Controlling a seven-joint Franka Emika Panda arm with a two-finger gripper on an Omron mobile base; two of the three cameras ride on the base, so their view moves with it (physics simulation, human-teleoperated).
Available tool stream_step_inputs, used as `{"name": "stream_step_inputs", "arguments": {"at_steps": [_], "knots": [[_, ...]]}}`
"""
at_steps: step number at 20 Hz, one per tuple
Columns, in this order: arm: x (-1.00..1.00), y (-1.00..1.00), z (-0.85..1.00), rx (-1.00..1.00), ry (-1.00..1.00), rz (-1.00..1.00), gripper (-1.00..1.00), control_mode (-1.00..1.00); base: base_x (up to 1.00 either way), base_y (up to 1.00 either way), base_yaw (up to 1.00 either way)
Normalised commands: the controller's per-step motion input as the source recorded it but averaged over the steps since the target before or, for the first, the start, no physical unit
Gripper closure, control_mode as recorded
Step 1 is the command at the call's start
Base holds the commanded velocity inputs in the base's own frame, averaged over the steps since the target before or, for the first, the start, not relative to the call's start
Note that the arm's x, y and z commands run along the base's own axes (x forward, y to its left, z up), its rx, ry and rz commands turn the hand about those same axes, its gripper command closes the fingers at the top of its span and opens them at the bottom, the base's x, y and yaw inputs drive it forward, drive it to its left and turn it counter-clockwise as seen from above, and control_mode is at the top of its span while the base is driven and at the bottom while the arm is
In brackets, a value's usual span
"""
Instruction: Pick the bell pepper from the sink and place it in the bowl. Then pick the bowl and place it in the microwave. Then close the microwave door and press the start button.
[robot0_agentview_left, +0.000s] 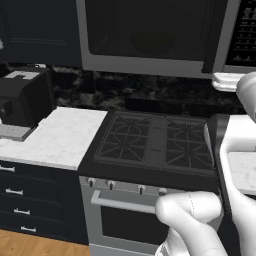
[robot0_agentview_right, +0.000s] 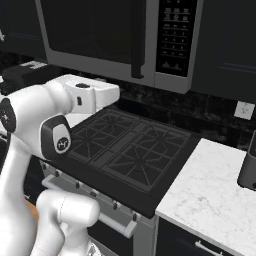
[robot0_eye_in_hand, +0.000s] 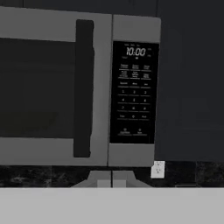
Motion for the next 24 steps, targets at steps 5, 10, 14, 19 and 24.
{"name": "stream_step_inputs", "arguments": {"at_steps": [5, 10, 14, 19, 24], "knots": [[0.0, -0.34, 0.0, 0.0, 0.0, 0.0, 1.0, -1.0, 0.0, 0.0, 0.0], [0.01, -0.22, 0.0, 0.0, 0.0, 0.0, 1.0, -1.0, 0.0, 0.0, 0.0], [0.26, -0.1, 0.0, 0.11, -0.1, 0.1, 1.0, -1.0, 0.0, 0.0, 0.0], [0.42, -0.17, 0.0, 0.17, -0.01, 0.14, 1.0, -1.0, 0.0, 0.0, 0.0], [0.17, -0.35, 0.0, 0.06, 0.02, 0.05, 1.0, -1.0, 0.0, 0.0, 0.0]]}}
